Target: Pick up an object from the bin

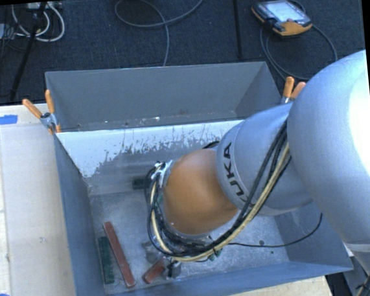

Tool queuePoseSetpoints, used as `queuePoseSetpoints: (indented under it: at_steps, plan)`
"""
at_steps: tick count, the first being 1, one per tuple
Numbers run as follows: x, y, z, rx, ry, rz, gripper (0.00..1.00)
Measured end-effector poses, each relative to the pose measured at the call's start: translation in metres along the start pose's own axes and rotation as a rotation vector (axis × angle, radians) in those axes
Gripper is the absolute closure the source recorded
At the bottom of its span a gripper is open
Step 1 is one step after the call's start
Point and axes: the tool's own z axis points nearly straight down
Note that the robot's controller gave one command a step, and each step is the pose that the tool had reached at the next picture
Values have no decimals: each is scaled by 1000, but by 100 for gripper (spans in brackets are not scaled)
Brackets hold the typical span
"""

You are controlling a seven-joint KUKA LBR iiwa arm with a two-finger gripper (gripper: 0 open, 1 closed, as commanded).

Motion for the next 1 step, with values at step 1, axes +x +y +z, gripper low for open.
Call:
queuePoseSetpoints:
  at_steps: [1]
  plan:
    - [0, 0, 0, 0, 0, 1, 100]
